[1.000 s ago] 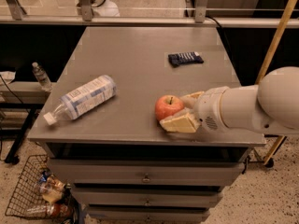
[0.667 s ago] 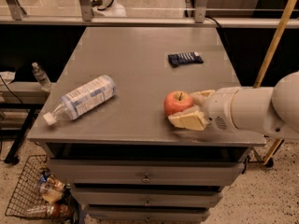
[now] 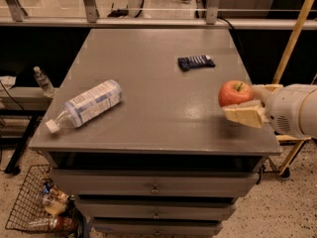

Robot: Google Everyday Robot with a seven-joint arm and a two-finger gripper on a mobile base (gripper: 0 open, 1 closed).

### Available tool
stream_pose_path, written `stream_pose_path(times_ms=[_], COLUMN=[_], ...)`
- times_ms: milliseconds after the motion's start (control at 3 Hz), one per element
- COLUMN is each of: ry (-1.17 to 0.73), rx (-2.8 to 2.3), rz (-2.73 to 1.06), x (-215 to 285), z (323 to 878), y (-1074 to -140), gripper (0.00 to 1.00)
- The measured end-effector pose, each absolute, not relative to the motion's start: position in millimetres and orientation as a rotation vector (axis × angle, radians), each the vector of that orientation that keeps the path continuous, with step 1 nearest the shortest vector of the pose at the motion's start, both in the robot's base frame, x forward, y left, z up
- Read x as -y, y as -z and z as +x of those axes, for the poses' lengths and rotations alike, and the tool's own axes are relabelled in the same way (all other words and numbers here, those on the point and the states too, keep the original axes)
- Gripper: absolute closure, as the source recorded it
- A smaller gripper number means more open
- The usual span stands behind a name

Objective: Move apple near rxbar blueberry

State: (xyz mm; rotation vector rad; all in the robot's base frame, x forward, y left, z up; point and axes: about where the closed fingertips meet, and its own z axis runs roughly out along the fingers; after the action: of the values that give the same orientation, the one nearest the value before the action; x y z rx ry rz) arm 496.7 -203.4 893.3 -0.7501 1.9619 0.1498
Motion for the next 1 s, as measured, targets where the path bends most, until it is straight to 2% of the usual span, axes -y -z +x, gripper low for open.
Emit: stream_pose_path(times_ms=[667,1000], ry=[-0.139,-0.11], rx=[-1.956,-1.934], rz=[-0.727,-0.687], x=[200,200], z=[504,533], y=[-895,-900], gripper=[1.0,1.0])
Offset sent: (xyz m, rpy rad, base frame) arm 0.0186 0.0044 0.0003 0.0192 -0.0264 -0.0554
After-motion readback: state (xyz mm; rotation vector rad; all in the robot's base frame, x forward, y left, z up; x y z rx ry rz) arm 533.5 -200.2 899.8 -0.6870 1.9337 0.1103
